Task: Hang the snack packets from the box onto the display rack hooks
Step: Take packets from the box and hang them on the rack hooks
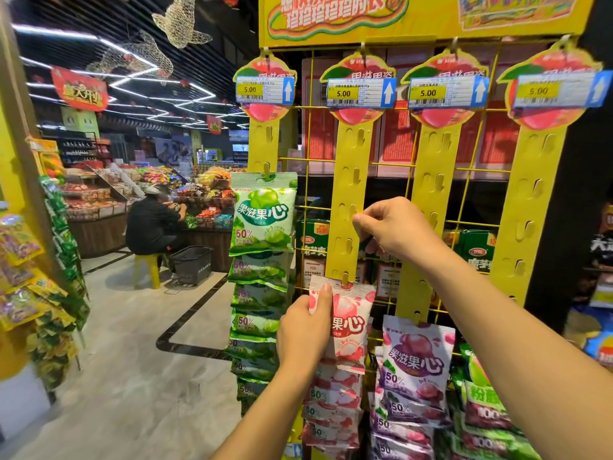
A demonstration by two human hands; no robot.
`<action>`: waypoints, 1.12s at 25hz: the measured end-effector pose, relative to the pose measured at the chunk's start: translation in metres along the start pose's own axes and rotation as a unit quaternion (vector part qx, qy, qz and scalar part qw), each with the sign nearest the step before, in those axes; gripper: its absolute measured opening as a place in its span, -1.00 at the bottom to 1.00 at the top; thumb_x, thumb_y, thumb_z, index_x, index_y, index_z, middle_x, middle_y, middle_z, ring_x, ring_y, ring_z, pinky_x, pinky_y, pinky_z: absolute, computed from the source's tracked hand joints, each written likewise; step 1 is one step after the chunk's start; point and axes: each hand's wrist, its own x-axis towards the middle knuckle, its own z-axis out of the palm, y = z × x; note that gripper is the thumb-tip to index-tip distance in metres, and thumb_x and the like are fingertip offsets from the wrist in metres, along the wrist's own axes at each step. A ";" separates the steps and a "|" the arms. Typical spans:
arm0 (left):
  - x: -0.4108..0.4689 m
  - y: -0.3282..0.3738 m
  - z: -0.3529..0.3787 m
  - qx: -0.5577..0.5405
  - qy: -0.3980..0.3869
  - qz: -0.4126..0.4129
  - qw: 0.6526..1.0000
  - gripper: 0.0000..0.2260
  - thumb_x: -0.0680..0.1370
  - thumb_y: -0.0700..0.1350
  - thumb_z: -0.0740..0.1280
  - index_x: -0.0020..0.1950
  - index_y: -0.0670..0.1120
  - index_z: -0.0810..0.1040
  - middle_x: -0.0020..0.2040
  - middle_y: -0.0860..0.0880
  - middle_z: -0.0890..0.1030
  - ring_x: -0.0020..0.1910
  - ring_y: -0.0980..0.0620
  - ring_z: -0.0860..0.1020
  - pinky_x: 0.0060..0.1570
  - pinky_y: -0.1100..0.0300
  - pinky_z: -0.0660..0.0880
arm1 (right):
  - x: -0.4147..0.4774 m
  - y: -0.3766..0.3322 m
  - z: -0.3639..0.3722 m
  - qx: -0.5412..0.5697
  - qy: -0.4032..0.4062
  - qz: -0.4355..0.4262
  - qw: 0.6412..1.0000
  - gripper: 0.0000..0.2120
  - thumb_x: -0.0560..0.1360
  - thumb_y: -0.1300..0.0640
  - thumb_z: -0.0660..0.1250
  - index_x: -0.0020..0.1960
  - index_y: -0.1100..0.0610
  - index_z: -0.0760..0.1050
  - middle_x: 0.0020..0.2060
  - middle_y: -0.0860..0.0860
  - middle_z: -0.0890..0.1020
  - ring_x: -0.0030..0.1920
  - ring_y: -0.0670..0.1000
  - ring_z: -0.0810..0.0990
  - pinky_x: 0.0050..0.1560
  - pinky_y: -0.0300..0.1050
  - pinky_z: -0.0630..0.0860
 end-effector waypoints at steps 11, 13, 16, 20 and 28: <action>-0.034 -0.008 -0.045 0.106 -0.111 0.044 0.987 -0.58 0.63 0.27 0.25 0.39 0.08 0.46 0.17 0.15 0.63 0.12 0.05 0.61 0.06 0.09 0.55 | -0.009 -0.008 0.006 -0.025 0.039 0.021 0.999 -0.79 0.61 -0.02 0.34 0.00 0.09 0.66 -0.17 -0.01 0.70 -0.16 0.03 0.69 -0.05 0.11 0.67; -0.038 -0.007 -0.055 0.126 -0.135 0.048 0.982 -0.54 0.64 0.27 0.24 0.45 0.06 0.42 0.14 0.17 0.57 0.10 0.06 0.56 0.03 0.13 0.46 | -0.013 -0.009 0.009 -0.035 0.047 0.030 0.998 -0.77 0.60 -0.03 0.35 0.11 0.10 0.64 -0.09 0.01 0.69 -0.11 0.04 0.69 -0.04 0.10 0.67; -0.041 -0.008 -0.069 0.148 -0.152 0.067 0.975 -0.58 0.63 0.27 0.24 0.37 0.05 0.44 0.17 0.10 0.61 0.14 0.00 0.59 0.08 0.05 0.52 | -0.024 -0.012 0.011 -0.059 0.061 0.042 0.996 -0.67 0.57 -0.07 0.37 0.22 0.12 0.59 0.05 0.06 0.67 0.02 0.09 0.65 0.03 0.14 0.66; -0.049 -0.011 -0.080 0.165 -0.145 0.138 0.966 -0.74 0.61 0.24 0.26 0.06 0.07 0.42 0.02 0.14 0.55 0.08 -0.01 0.56 0.03 0.03 0.55 | -0.055 -0.017 0.013 -0.140 0.050 0.082 0.985 -0.57 0.58 -0.12 0.34 0.31 0.14 0.54 0.16 0.07 0.65 0.14 0.08 0.61 0.16 0.04 0.59; -0.067 0.006 -0.057 0.191 -0.200 0.282 0.919 -0.65 0.67 0.20 0.19 0.34 0.01 0.40 0.26 0.03 0.53 0.31 -0.06 0.45 0.25 0.02 0.40 | -0.148 0.001 0.014 -0.287 -0.037 0.181 0.940 -0.44 0.60 -0.21 0.27 0.47 0.09 0.38 0.33 0.03 0.57 0.27 0.06 0.56 0.22 -0.06 0.50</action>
